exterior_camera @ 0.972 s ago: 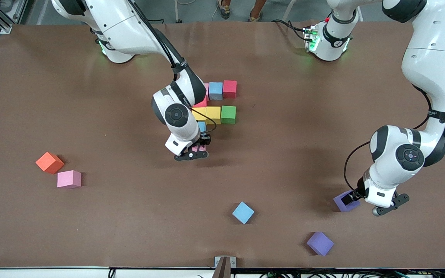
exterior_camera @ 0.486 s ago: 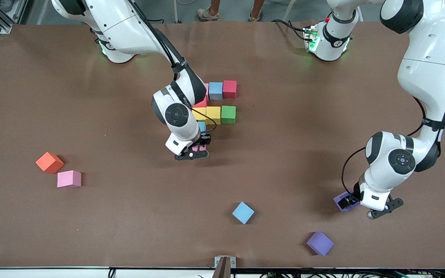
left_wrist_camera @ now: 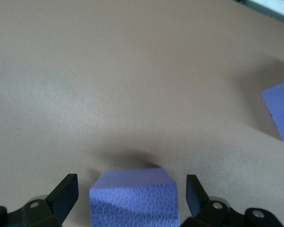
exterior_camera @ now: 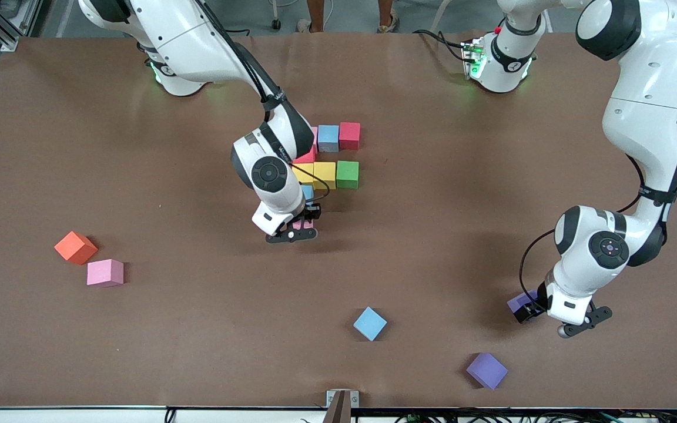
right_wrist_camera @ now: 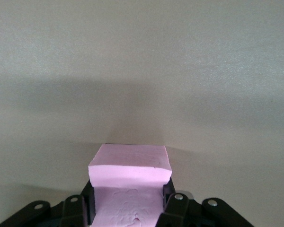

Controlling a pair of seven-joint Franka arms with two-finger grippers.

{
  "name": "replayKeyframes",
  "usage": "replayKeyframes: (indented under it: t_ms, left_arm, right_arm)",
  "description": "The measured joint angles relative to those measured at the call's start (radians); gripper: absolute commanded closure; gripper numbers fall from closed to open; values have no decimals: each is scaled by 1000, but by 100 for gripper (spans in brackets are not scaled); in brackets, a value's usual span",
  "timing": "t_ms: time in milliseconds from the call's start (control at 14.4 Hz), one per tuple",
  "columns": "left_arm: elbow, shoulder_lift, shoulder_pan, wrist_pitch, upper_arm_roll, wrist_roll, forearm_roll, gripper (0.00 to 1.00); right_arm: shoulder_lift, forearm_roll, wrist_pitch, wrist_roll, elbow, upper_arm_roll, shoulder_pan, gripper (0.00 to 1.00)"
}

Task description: Arrange 11 blocks into digit 3

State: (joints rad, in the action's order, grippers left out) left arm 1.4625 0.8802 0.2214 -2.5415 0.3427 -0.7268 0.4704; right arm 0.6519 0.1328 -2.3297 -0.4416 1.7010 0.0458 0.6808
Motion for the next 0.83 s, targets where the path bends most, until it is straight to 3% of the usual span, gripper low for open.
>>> replayKeyframes:
  t_ms: [208,278,347,833]
  left_arm:
    - [-12,13,0,1,0,0,2,2]
    - [-15,14,0,8,0,0,2,2]
    - [-22,14,-1,27,1,0,2,2]
    - [-103,18,-10,176,13,27,-9,2]
  right_arm:
    - [-1,0,0,0,2,0,2,53]
    - [-1,0,0,0,2,0,2,37]
    - [-2,0,0,0,3,0,2,0]
    - [-10,0,-6,-10,21,0,4,0]
